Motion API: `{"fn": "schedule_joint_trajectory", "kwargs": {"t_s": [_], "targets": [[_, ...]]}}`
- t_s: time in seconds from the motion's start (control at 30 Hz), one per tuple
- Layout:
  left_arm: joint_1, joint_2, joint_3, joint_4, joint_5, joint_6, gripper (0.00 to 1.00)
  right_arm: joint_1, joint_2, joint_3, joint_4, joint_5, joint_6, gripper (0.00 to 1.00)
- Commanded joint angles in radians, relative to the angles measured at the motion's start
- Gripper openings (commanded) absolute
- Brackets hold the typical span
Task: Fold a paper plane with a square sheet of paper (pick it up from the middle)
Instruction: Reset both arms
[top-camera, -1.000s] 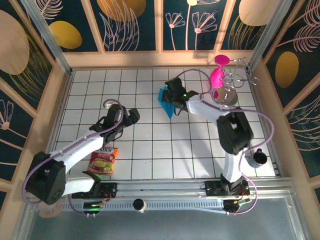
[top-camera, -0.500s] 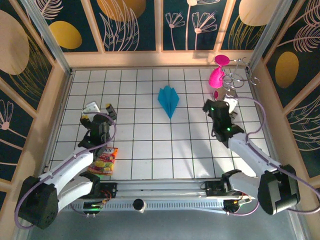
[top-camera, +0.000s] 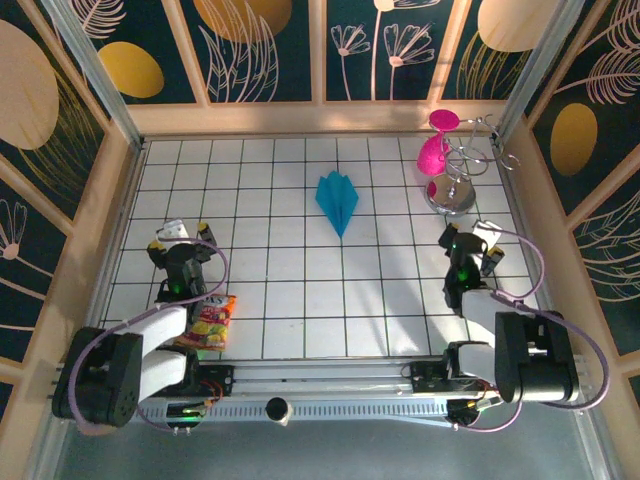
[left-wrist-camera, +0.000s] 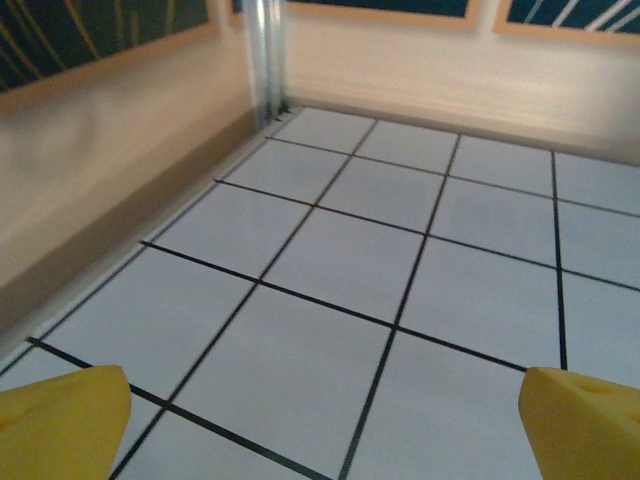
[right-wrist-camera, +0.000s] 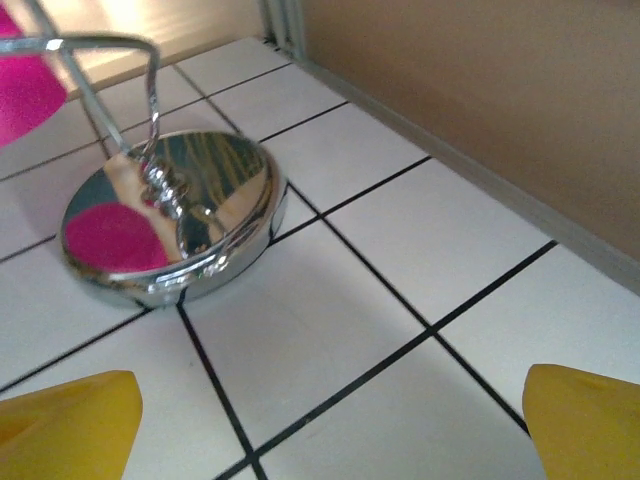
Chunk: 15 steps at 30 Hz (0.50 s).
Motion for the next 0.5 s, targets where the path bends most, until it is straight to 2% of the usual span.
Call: {"fn": "schedule_joint_trajectory", "kwargs": {"t_s": [0.0,0.2,0.47], "targets": [[0.029,0.041,0.007,0.134,0.141,0.026,0.99,-0.007,0.034,-0.054,0.354,-0.076,-0.091,0.97],[0.089,0.104,0.008,0.257,0.308,0.032,0.99,-0.041,0.102,-0.057,0.482,-0.222,-0.112,0.98],[0.098,0.186,0.050,0.314,0.358,0.106,0.99,-0.076,0.242,-0.044,0.620,-0.313,-0.120,0.98]]}}
